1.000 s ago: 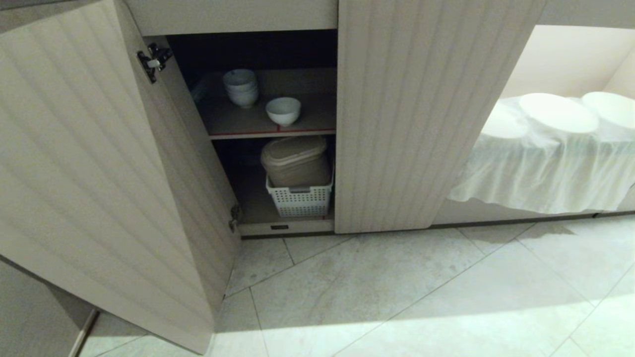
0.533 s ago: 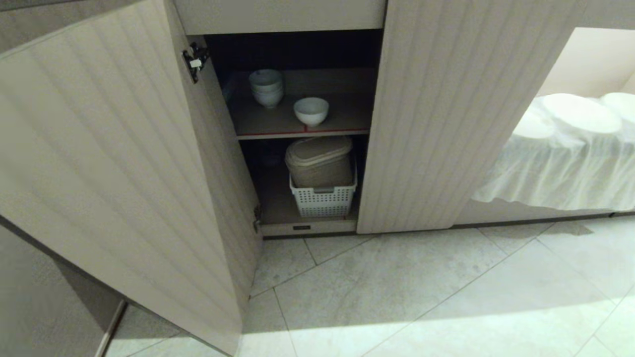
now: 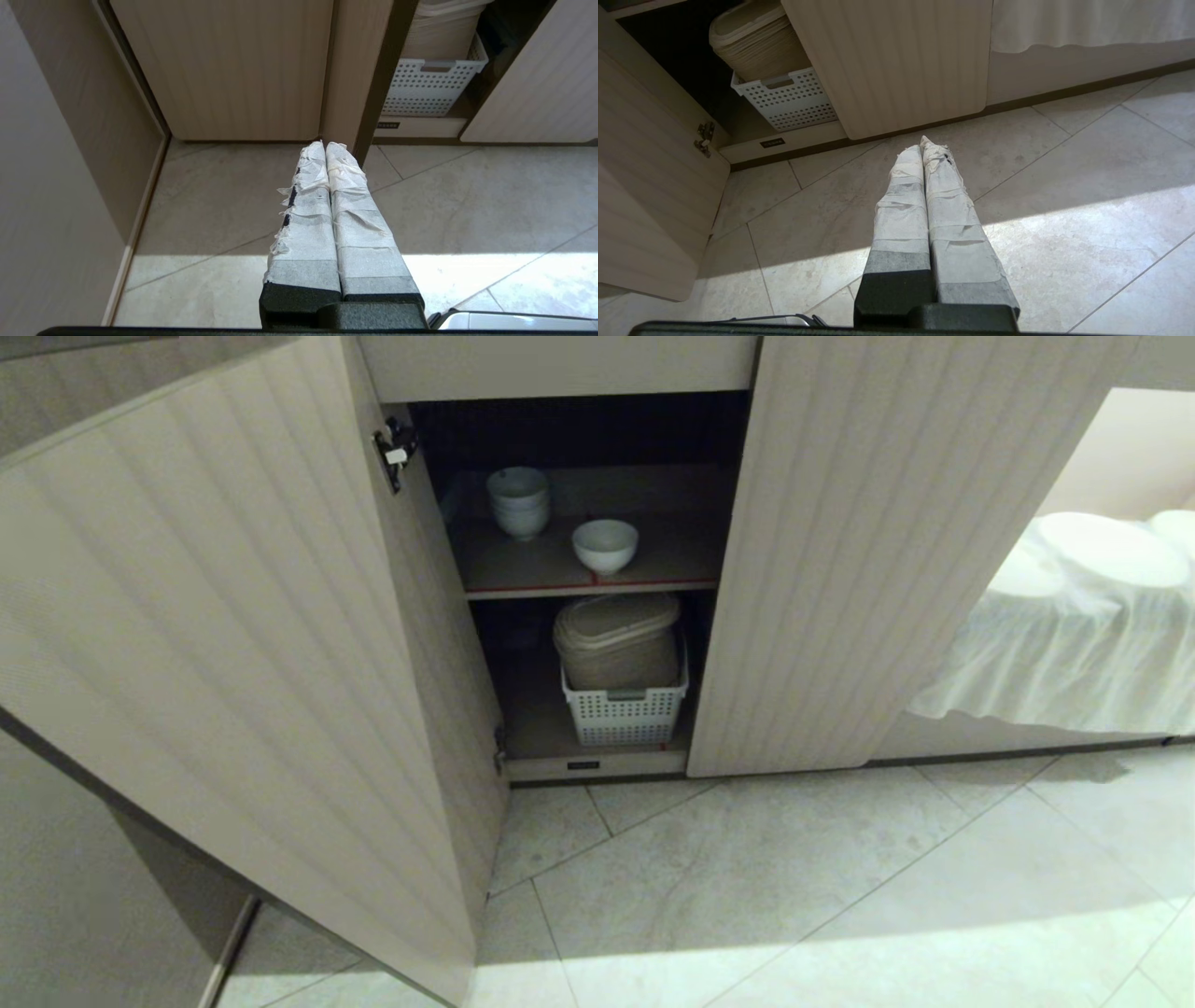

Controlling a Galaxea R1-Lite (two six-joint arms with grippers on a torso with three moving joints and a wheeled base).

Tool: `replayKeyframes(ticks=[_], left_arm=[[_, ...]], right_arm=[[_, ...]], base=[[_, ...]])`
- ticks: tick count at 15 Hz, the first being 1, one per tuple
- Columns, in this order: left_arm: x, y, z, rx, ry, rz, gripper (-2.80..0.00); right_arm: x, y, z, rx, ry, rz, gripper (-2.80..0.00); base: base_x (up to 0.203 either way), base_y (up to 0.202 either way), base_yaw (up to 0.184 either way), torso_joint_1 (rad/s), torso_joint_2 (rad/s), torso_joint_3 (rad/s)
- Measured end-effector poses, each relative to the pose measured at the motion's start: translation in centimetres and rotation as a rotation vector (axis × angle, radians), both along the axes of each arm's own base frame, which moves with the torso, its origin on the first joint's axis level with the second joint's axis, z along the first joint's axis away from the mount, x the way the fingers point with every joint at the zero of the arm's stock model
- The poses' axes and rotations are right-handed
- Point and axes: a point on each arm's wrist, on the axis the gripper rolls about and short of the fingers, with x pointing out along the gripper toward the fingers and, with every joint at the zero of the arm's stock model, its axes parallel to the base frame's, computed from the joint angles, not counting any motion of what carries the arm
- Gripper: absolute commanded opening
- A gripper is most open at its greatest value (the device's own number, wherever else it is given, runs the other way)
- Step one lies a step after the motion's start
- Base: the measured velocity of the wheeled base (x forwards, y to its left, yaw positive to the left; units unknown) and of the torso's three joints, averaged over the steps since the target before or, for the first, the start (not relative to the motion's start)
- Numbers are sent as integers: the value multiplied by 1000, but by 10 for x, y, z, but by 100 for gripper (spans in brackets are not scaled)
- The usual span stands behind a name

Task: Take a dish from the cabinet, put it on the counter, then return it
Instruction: Close the cabinet door

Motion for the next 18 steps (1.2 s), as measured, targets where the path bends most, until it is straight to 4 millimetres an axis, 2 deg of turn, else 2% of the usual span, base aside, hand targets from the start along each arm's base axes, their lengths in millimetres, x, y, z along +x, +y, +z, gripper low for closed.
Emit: replayKeyframes(ticks=[18], left_arm=[[0,0,0,-1,-1,0,-280]], right_arm=[[0,0,0,0,0,-1,-280]], base=[[0,0,0,0,0,0]])
